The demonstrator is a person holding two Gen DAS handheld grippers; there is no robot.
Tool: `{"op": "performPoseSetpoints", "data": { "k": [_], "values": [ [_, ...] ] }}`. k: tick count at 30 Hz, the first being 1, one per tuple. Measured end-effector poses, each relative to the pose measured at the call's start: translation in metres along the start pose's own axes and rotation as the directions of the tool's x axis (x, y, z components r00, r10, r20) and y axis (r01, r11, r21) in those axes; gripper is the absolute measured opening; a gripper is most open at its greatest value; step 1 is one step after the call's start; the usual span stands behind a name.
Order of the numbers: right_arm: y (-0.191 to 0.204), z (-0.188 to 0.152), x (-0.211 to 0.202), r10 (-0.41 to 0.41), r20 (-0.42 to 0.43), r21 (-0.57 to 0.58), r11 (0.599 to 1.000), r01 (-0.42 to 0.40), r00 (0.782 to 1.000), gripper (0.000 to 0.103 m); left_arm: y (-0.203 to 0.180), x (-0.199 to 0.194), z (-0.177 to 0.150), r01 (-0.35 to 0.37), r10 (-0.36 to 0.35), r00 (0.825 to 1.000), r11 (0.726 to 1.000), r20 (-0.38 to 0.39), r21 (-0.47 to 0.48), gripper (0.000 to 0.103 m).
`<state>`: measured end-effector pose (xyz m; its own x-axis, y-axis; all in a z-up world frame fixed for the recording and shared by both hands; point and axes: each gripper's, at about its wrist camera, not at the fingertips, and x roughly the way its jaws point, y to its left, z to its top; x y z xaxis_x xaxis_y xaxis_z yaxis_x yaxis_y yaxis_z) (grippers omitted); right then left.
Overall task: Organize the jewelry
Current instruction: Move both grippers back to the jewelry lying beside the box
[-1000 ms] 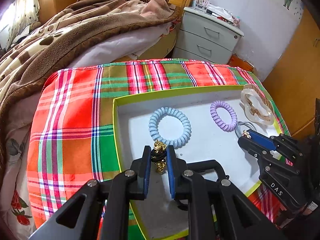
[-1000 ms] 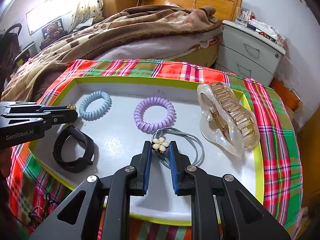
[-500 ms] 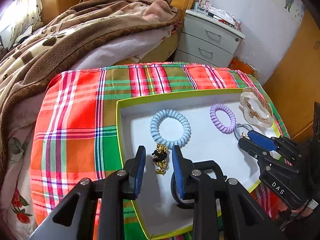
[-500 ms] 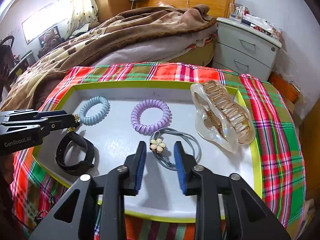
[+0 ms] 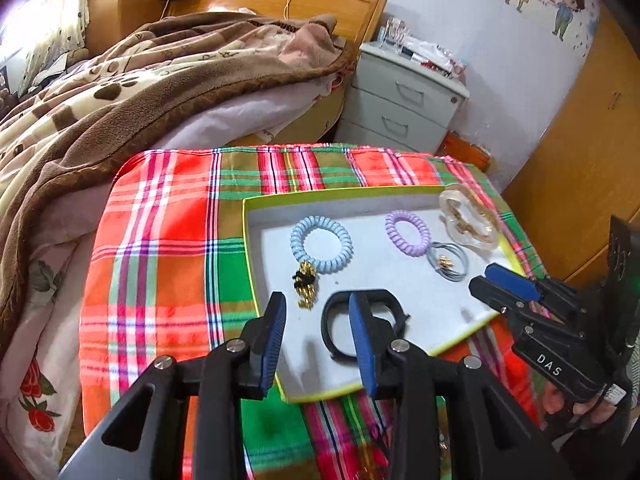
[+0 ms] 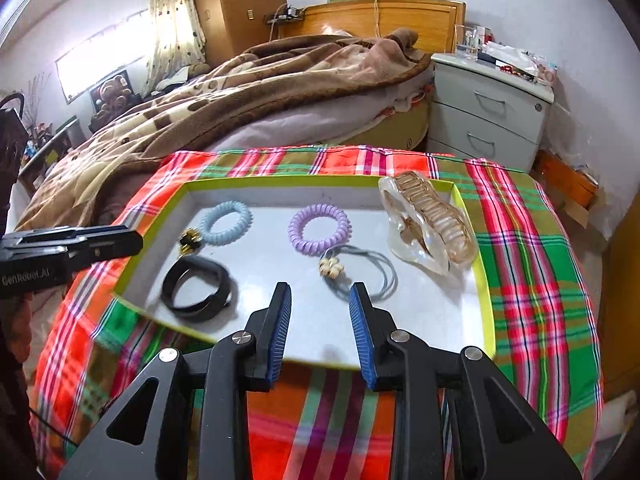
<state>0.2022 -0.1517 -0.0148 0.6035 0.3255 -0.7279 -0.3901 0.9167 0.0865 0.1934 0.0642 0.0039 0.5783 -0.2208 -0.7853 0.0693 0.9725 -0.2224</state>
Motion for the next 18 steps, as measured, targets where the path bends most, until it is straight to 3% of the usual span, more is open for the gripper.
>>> {"op": "performPoseSetpoints", "data": {
  "k": [12, 18],
  "values": [
    [0.025, -0.040, -0.035, 0.079, -0.003, -0.040, 0.996, -0.079, 0.997, 0.031, 0.008, -0.047, -0.040, 0.018, -0.016, 0.999, 0.999, 0.040, -0.041, 0.040],
    [0.043, -0.068, -0.038, 0.118, -0.062, -0.082, 0.989, -0.123, 0.991, 0.031, 0.018, -0.056, -0.068, 0.026, -0.024, 0.999, 0.996, 0.032, -0.084, 0.040]
  ]
}}
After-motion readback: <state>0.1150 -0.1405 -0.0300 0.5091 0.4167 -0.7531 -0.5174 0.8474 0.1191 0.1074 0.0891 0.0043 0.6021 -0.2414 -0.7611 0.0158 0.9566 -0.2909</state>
